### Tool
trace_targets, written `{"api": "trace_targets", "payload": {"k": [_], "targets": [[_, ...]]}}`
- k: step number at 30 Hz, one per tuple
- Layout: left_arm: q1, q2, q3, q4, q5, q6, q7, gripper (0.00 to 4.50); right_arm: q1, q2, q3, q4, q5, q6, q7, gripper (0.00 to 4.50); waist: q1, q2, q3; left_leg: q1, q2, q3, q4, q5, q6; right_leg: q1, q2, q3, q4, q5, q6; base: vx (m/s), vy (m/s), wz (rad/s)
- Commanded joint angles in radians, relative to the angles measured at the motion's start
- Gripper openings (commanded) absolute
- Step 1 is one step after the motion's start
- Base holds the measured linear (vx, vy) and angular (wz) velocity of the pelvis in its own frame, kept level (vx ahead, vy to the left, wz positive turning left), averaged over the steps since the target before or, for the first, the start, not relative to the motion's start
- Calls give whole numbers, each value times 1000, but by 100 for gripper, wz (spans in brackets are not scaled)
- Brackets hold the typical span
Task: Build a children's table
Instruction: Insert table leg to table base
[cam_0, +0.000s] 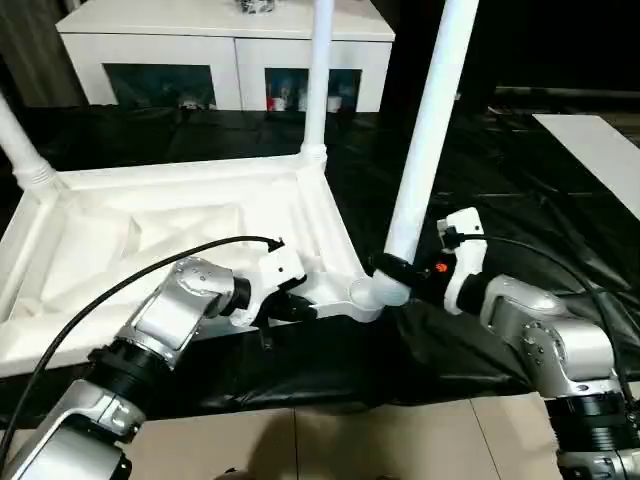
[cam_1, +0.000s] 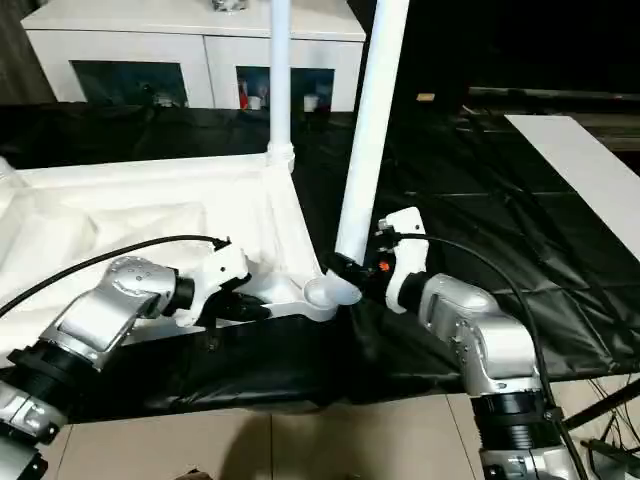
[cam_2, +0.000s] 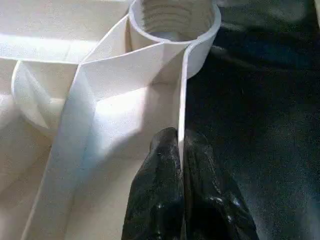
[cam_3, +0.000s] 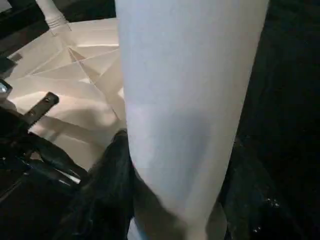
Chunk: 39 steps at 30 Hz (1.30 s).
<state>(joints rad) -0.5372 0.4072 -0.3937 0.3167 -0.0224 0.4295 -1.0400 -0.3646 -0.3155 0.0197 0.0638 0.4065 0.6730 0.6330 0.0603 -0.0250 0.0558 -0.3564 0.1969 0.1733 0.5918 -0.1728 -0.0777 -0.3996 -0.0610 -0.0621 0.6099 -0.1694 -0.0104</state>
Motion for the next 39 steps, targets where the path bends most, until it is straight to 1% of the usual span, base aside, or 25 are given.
{"api": "trace_targets", "payload": {"k": [1, 2, 3, 5, 7, 8, 10, 11, 12, 14, 15, 17, 18, 19, 20, 23, 25, 27, 28, 29, 30, 31, 37, 38, 39], "targets": [[24, -33, -7, -59, 7, 94, 45, 0, -30, -3, 20, 18, 9, 31, 11, 189, 1, 6, -61, 9, 32, -12, -74, -283, -19, 42, -74, 47, -86, -366, -164, 0, 0, 0], [25, -34, -7, -61, 7, 98, 47, 0, -30, -3, 20, 18, 9, 32, 12, 189, 0, 6, -61, 7, 32, -12, -73, -278, -19, 42, -74, 47, -85, -357, -168, 0, 0, 0], [24, -45, -9, -70, 13, 106, 58, 0, -38, -3, 22, 30, 6, 30, 16, 189, 0, 5, -60, 7, 30, -10, -72, -274, -14, 41, -72, 47, -89, -356, -166, 0, 0, 0], [26, -62, -12, -88, 21, 112, 86, 0, -53, 0, 23, 59, -1, 22, 22, 189, 2, 3, -62, 4, 27, -9, -70, -261, -9, 43, -73, 47, -89, -360, -162, 0, 0, 0], [28, -58, -29, -94, 31, 82, 80, 0, -61, 4, 20, 78, -2, 16, 27, 189, 1, 2, -60, 3, 26, -10, -71, -263, -7, 42, -72, 46, -92, -374, -152, 0, 0, 0], [29, -49, -42, -91, 43, 44, 72, 0, -65, 6, 21, 91, -4, 12, 31, 189, 0, 3, -60, 4, 27, -12, -71, -268, -6, 41, -72, 45, -93, -383, -146, 0, 0, 0], [27, -33, -54, -84, 58, 19, 62, 0, -67, 6, 25, 104, -9, 6, 38, 189, 0, 1, -61, 4, 27, -11, -71, -271, -6, 40, -71, 46, -93, -388, -140, 0, 0, 0], [25, -22, -58, -86, 68, 11, 61, 0, -70, 4, 28, 111, -13, 3, 39, 189, 1, 2, -61, 5, 28, -12, -72, -272, -8, 39, -73, 45, -92, -386, -140, 0, 0, 0], [24, -13, -59, -88, 72, 9, 54, 0, -73, 2, 30, 117, -14, 2, 41, 189, -1, -1, -61, 4, 28, -11, -72, -270, -8, 40, -72, 45, -92, -382, -141, 0, 0, 0], [25, -3, -58, -98, 74, 18, 47, 0, -78, -1, 31, 126, -13, 0, 44, 189, 0, 1, -62, 3, 28, -10, -72, -259, -8, 40, -72, 46, -90, -365, -145, 0, 0, 0], [25, 8, -59, -103, 67, -5, 20, 0, -84, -3, 31, 140, -14, -3, 49, 189, -1, -2, -62, 2, 28, -10, -71, -253, -7, 41, -72, 46, -88, -356, -148, 0, 0, 0], [27, 24, -65, -111, 57, -45, -15, 0, -92, -5, 31, 162, -19, -8, 60, 189, -2, -1, -63, 1, 27, -11, -71, -253, -3, 41, -73, 45, -88, -356, -153, 0, 0, 0], [27, 29, -67, -113, 55, -60, -24, 0, -94, -5, 31, 168, -20, -10, 63, 189, -2, 1, -63, 3, 28, -9, -70, -251, -4, 39, -73, 47, -88, -348, -156, 0, 0, 0], [27, 35, -73, -112, 57, -61, -32, 0, -98, -5, 34, 178, -24, -12, 69, 189, -1, 1, -63, 3, 29, -9, -70, -252, -4, 39, -72, 46, -87, -344, -158, 0, 0, 0], [26, 40, -78, -110, 62, -70, -37, 0, -100, -5, 37, 187, -25, -13, 75, 189, -2, -2, -62, 3, 29, -9, -71, -256, -6, 40, -71, 46, -86, -343, -161, 0, 0, 0], [21, 48, -80, -93, 63, -91, -46, 0, -104, -3, 46, 210, -16, -1, 102, 189, -1, 0, -61, 5, 30, -10, -72, -265, -10, 38, -73, 46, -85, -350, -164, 0, 0, 0], [16, 51, -76, -84, 63, -99, -50, 0, -101, -3, 55, 219, -12, 5, 117, 189, 0, -5, -61, 4, 30, -10, -73, -263, -11, 39, -74, 46, -85, -353, -159, 0, 0, 0], [10, 53, -69, -73, 64, -110, -47, 0, -97, -4, 66, 227, -17, 6, 129, 189, -1, -4, -61, 6, 31, -10, -73, -269, -15, 37, -73, 46, -86, -350, -160, 0, 0, 0], [10, 53, -69, -73, 64, -110, -47, 0, -97, -4, 66, 227, -17, 6, 129, 189, -1, -5, -61, 6, 31, -10, -74, -273, -16, 38, -73, 46, -86, -352, -160, 0, 0, 0], [0, 55, -60, -57, 65, -122, -38, 0, -88, -2, 72, 232, -24, 1, 135, 189, -1, -8, -60, 6, 31, -10, -74, -281, -17, 37, -74, 46, -87, -367, -156, 0, 0, 0], [0, 55, -60, -57, 65, -122, -38, 0, -88, -2, 72, 232, -24, 1, 135, 189, -1, -8, -60, 6, 31, -10, -74, -281, -17, 37, -74, 46, -87, -367, -156, 0, 0, 0], [-6, 55, -55, -48, 65, -126, -31, 0, -82, 1, 71, 234, -27, -6, 133, 189, -1, -11, -60, 7, 31, -10, -74, -292, -18, 36, -75, 46, -90, -389, -150, 0, 0, 0], [-19, 46, -30, -19, 61, -138, -4, 0, -37, 23, 35, 246, -32, -83, 113, 189, -1, -10, -57, 9, 31, -12, -75, -318, -20, 31, -78, 45, -99, -458, -126, 0, 0, 0], [-21, 42, -24, -10, 59, -143, 1, 0, -5, 39, 11, 245, -31, -131, 93, 189, -1, -9, -58, 10, 30, -12, -74, -324, -19, 29, -78, 45, -103, -471, -118, 0, 0, 0], [-23, 41, -23, -7, 59, -145, 3, 0, 12, 49, -2, 245, -24, -150, 89, 189, -1, -10, -57, 11, 30, -12, -74, -329, -20, 27, -79, 45, -104, -480, -116, 0, 0, 0]]}}
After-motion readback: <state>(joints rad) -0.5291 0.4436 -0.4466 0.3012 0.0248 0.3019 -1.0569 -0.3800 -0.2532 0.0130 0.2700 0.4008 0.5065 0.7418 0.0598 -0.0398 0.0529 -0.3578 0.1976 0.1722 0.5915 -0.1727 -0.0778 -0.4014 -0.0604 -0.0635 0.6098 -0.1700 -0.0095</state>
